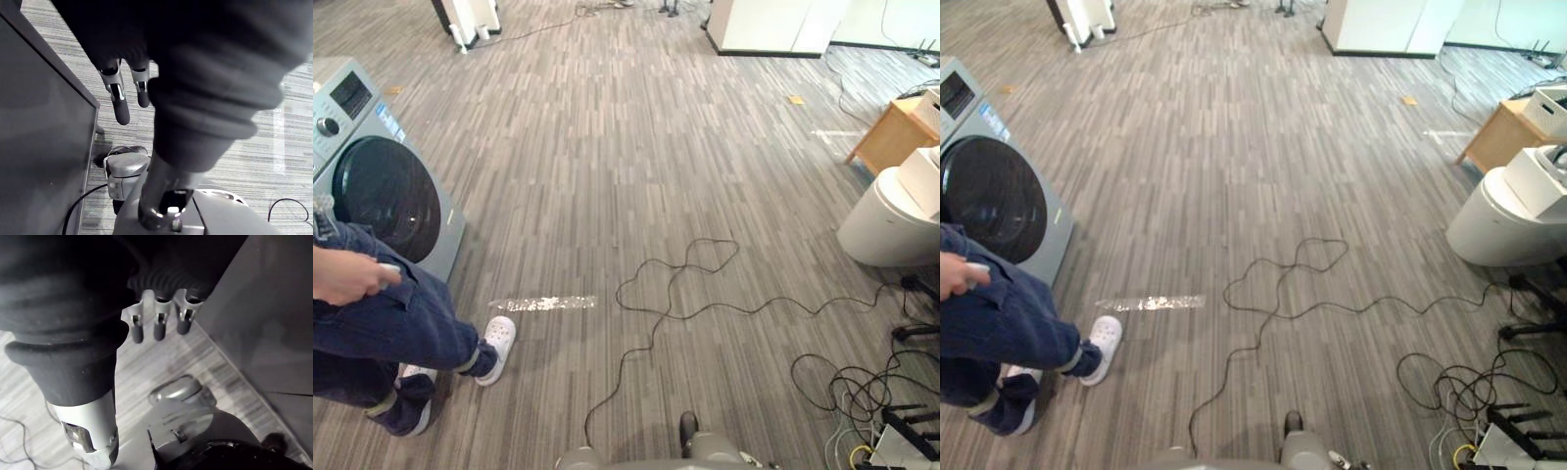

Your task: Organize washtable

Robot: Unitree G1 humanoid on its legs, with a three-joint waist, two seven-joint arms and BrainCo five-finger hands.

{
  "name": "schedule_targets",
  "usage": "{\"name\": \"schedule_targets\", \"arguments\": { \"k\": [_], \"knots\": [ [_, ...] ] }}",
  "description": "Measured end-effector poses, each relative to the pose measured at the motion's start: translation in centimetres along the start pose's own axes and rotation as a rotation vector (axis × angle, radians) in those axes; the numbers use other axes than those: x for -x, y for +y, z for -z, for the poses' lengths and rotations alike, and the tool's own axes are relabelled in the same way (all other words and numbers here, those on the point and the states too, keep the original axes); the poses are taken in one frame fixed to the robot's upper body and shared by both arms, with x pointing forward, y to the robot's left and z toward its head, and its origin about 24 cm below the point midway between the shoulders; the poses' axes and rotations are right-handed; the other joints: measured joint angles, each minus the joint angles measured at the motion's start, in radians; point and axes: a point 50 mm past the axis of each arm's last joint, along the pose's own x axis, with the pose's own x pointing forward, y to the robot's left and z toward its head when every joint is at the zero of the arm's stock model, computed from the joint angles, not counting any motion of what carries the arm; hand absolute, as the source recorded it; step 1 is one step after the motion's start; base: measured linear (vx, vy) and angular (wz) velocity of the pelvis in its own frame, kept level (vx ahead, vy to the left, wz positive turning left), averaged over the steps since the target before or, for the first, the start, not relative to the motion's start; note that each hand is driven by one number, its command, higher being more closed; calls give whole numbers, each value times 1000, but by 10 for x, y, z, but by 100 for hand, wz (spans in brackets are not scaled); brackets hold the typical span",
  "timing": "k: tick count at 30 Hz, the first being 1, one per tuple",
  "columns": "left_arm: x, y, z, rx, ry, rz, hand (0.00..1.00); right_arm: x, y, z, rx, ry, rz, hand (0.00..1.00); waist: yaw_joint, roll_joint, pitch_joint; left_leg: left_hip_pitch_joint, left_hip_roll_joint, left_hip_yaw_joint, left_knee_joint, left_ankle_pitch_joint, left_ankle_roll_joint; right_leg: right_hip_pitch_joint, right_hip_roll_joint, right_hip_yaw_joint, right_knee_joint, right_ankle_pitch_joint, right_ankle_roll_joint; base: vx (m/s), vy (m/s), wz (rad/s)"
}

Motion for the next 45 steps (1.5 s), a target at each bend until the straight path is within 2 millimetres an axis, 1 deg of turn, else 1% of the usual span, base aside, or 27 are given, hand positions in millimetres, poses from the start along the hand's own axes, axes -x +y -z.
{"name": "schedule_targets", "arguments": {
  "k": [1, 6, 8, 10, 14, 19, 20, 27, 31, 32, 35, 39, 42, 45],
  "knots": [
    [0, 0, 1, 1, 3, 0, 0, 0, -1, 1, -6, 5, 2, 0, 0, -2, -5, 7, -9, -25, -7, 0, 0, 9, -3, -2, -10, 1, 1, 96, 51, 0],
    [0, 0, 2, -29, 11, 12, 0, 1, -3, 6, -26, 18, 9, 0, -1, -2, -16, 18, -27, -59, -11, 3, 4, 43, -16, -12, -38, 2, 1, 69, 40, 9],
    [0, 0, 2, -22, 10, 13, 0, 1, -3, 6, -22, 20, 8, 0, 0, -2, -17, 18, -30, -67, -12, 9, 12, 47, -18, -13, -39, 4, -3, 26, 23, 10],
    [1, 0, 2, -16, 10, 13, 0, 1, -3, 7, -25, 21, 9, 0, 0, -3, -17, 19, -31, -70, -20, 16, 12, 50, -18, -15, -50, 12, -8, 0, 0, 5],
    [3, 0, 6, -7, -2, 23, 0, 2, -4, 9, -59, 25, 11, 0, -1, -5, -19, 33, -34, -72, -45, 30, 10, 65, -19, -21, -75, 20, -5, -18, -15, 1],
    [6, 0, 7, 21, -19, 23, 0, 2, -1, 11, -35, 19, -5, 0, 1, -10, -20, 30, -31, -83, -55, 39, 7, 67, -17, -39, -81, 22, -2, -54, -31, 6],
    [5, 0, 7, -2, -6, 16, 0, 4, -3, 18, -20, 30, -5, 0, 5, -1, -45, -1, -44, -131, -40, 20, 15, 51, -18, -39, -84, 25, -1, 0, 0, 0],
    [5, 1, 8, 2, 1, 13, 0, 4, -3, 18, -19, 30, -5, 0, 6, -5, -47, 13, -46, -133, -53, 21, 15, 66, -19, -44, -93, 25, -1, 0, -1, 0],
    [5, 2, 13, -9, 20, 0, 0, 5, -3, 20, -20, 35, -5, 0, 3, -10, -55, 51, -63, -143, -125, 56, 17, 95, -31, -65, -121, 28, 3, 18, -18, 14],
    [5, 2, 13, -23, 22, 1, 0, 5, -3, 20, -19, 36, -4, 0, 2, -21, -63, 58, -68, -150, -148, 68, 17, 99, -36, -74, -126, 29, 6, 25, -19, 27],
    [4, -1, 12, -45, 24, 1, 0, 5, -6, 23, -27, 46, 6, 0, 12, -17, -64, 77, -75, -158, -196, 95, 16, 108, -42, -91, -142, 33, 6, 42, -21, 15],
    [3, -5, 15, -26, 38, -12, 0, 5, -9, 23, -24, 45, 15, 0, 19, -7, -71, 93, -77, -154, -218, 103, 15, 121, -42, -92, -162, 42, 5, 31, -9, -2],
    [3, -5, 16, -27, 45, -16, 0, 6, -10, 25, -24, 56, 7, 0, 27, -8, -71, 98, -84, -153, -218, 104, 16, 132, -48, -92, -178, 53, 8, -5, 1, -1],
    [3, -5, 16, -27, 43, -16, 0, 5, -11, 24, -23, 55, 9, 0, 27, -11, -69, 95, -92, -151, -218, 106, 20, 130, -56, -92, -178, 56, 11, -46, 5, 1]
  ]
}}
